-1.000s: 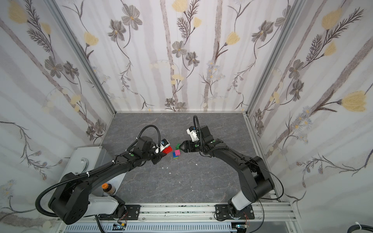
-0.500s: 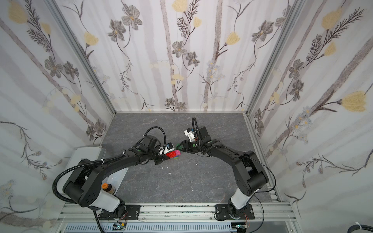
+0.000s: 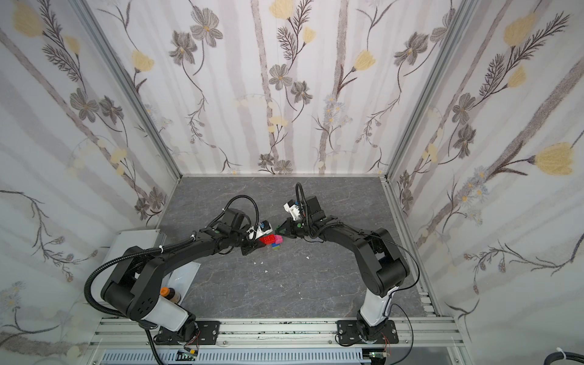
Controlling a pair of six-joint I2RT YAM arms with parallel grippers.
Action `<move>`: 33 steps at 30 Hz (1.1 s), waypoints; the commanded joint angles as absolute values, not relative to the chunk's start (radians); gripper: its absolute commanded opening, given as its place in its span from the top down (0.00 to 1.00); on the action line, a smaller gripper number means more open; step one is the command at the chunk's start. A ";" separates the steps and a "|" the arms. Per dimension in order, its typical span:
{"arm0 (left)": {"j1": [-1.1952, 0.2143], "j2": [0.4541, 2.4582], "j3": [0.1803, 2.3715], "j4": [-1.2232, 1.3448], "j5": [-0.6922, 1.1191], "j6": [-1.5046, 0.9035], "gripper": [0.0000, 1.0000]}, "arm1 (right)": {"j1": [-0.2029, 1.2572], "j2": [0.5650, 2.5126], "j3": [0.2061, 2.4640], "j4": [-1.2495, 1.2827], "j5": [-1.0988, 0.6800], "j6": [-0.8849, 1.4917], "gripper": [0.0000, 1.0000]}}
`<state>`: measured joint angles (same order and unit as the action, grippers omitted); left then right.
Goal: Assemble the number 4 with lego
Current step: Pick up the lego brick from the center of the board, then assemble the lego brick with the lego brick.
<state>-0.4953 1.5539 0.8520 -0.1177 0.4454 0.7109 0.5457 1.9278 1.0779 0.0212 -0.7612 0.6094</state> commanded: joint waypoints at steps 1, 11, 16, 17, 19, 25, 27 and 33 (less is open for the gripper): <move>-0.495 1.555 0.865 -0.155 0.454 0.730 1.00 | 0.552 1.941 1.092 0.050 -0.787 0.618 1.00; -0.500 1.561 0.874 -0.169 0.402 0.693 1.00 | 0.567 1.984 1.103 0.046 -0.814 0.606 1.00; -0.516 1.595 0.912 -0.226 0.375 0.693 1.00 | 0.569 2.008 1.115 0.044 -0.827 0.606 1.00; -0.518 1.596 0.912 -0.223 0.376 0.691 1.00 | 0.571 2.008 1.116 0.044 -0.827 0.606 1.00; -0.522 1.592 0.908 -0.207 0.378 0.683 1.00 | 0.571 2.008 1.118 0.043 -0.828 0.605 1.00; -0.548 1.625 0.938 -0.216 0.362 0.678 1.00 | 0.571 2.027 1.117 0.006 -0.816 0.586 1.00; -0.552 1.634 0.949 -0.221 0.360 0.678 1.00 | 0.570 2.035 1.115 -0.003 -0.816 0.582 1.00; -0.555 1.649 0.956 -0.199 0.357 0.665 1.00 | 0.566 2.046 1.106 -0.012 -0.791 0.587 1.00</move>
<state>-0.5533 1.6405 0.9447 -0.2054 0.3595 0.6727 0.5690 2.0415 1.1088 -0.0143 -0.8051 0.5934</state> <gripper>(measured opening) 0.325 0.048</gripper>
